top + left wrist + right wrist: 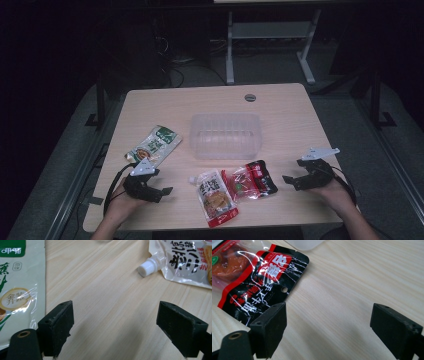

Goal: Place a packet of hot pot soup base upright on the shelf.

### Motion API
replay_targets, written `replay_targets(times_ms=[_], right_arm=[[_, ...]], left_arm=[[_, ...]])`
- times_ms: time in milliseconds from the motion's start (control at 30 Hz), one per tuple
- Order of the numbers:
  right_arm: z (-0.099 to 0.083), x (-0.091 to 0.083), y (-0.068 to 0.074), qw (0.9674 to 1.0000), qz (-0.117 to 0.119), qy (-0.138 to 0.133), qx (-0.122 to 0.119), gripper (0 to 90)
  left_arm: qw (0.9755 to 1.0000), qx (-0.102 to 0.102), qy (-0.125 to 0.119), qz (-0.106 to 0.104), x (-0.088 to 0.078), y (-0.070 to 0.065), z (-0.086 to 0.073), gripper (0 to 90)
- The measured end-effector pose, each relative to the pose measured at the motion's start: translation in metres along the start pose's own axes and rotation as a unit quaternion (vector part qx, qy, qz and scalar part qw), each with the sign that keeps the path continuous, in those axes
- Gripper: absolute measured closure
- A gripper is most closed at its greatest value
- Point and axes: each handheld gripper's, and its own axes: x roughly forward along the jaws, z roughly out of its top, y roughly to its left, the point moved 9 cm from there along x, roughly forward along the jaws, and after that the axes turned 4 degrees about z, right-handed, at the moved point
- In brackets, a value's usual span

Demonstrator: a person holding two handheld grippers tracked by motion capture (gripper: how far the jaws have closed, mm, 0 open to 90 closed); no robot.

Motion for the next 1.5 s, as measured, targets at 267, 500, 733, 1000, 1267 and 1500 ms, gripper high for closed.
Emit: replay_targets(times_ms=[267,500,733,1000,1267,1500], right_arm=[[0.000,-0.004,0.001,0.9998,0.014,-0.001,0.011,13.7],[0.014,-0.009,0.019,0.9990,0.040,-0.013,0.012,33.7],[0.030,-0.008,0.035,0.9972,0.070,-0.027,0.002,64.9],[0.039,0.005,0.053,0.9940,0.109,-0.009,-0.011,89.6],[0.051,0.019,0.074,0.9899,0.134,0.000,-0.046,89.8],[0.062,0.036,0.096,0.9848,0.157,0.011,-0.073,89.9]], left_arm=[[1.0000,-0.007,0.002,-0.005,-0.001,-0.003,0.001,14.2],[0.9999,-0.004,0.006,-0.007,-0.001,-0.007,0.003,14.4],[0.9999,-0.004,0.012,-0.006,-0.001,-0.009,0.004,14.5],[0.9998,-0.013,0.015,-0.009,0.000,-0.010,0.004,14.4],[0.9998,-0.009,0.014,-0.014,0.001,-0.015,0.006,14.5],[0.9997,-0.009,0.014,-0.018,0.001,-0.016,0.007,14.5]])
